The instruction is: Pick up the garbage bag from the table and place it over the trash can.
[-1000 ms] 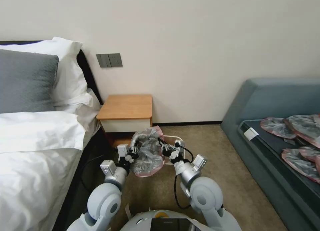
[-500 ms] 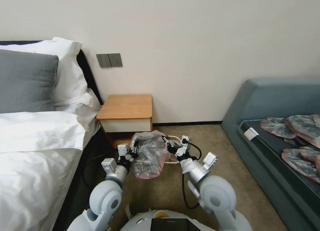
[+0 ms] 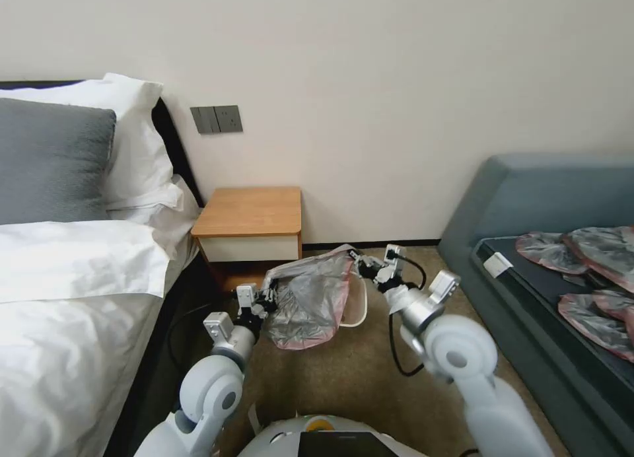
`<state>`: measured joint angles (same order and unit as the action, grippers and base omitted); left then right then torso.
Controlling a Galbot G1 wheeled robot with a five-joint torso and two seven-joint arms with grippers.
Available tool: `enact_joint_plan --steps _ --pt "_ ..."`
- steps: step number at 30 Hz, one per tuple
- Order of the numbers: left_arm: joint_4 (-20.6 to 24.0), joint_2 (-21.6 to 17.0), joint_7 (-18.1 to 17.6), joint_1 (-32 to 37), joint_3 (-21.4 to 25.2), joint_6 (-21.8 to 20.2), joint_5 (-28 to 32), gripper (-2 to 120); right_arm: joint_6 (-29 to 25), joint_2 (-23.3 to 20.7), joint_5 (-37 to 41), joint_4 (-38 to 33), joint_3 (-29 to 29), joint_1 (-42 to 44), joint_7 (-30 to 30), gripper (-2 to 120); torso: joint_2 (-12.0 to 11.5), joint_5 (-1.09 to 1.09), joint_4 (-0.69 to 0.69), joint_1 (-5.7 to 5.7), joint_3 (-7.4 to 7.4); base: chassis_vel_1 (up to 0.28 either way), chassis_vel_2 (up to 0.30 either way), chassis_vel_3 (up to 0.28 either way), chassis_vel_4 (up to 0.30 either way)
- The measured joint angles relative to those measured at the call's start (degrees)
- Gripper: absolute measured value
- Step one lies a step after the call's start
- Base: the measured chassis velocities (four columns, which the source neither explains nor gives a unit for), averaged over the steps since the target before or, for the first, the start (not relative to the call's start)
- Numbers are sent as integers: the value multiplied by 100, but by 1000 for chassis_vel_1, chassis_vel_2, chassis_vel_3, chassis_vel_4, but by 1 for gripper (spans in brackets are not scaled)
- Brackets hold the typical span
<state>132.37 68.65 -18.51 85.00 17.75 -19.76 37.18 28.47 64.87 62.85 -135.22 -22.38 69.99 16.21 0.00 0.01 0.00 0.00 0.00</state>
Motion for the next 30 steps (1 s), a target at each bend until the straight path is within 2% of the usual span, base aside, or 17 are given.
enact_joint_plan --steps 6,12,14,15,17,18,20,21,23,24,27,28,29,30 --pt "-52 13 176 -73 23 71 81 5 58 -456 415 303 -47 -388 104 0 0 0 -1 0 0 0 0 0 0" --pt "-132 42 289 -130 43 133 144 5 287 -646 798 573 -30 -639 191 0 0 0 0 0 0 0 0 0 0" --pt "-168 66 304 -175 79 141 242 5 384 -704 1052 659 -29 -714 366 9 0 -1 1 0 0 0 0 0 0" --pt "-168 66 304 -175 79 141 242 5 384 -704 1052 659 -29 -714 366 9 0 -1 1 0 0 0 0 0 0" --pt "-221 94 326 -234 126 141 381 5 463 -721 1517 644 -97 -760 685 20 0 0 0 0 0 0 0 0 0" --pt "-221 94 326 -234 126 141 381 5 463 -721 1517 644 -97 -760 685 20 0 0 0 0 0 0 0 0 0" --pt "-293 110 334 -292 210 138 510 5 488 -754 1937 568 -226 -768 911 32 0 -1 0 0 0 0 0 0 0" --pt "-293 110 334 -292 210 138 510 5 488 -754 1937 568 -226 -768 911 32 0 -1 0 0 0 0 0 0 0" --pt "-349 123 334 -334 300 126 622 5 493 -786 2400 492 -369 -773 1140 42 0 -1 0 0 0 0 0 0 0" --pt "-349 123 334 -334 300 126 622 5 493 -786 2400 492 -369 -773 1140 42 0 -1 0 0 0 0 0 0 0" --pt "-395 149 363 -364 369 109 759 5 491 -852 2688 458 -476 -775 1267 56 0 -1 0 0 0 0 0 0 0" --pt "-395 149 363 -364 369 109 759 5 491 -852 2688 458 -476 -775 1267 56 0 -1 0 0 0 0 0 0 0" --pt "-409 166 369 -374 408 94 836 5 479 -892 2743 454 -512 -774 1280 64 0 -1 0 0 0 0 0 0 0" --pt "-417 171 369 -377 419 89 849 5 474 -896 2760 445 -526 -774 1281 68 0 0 0 0 0 0 0 0 0"
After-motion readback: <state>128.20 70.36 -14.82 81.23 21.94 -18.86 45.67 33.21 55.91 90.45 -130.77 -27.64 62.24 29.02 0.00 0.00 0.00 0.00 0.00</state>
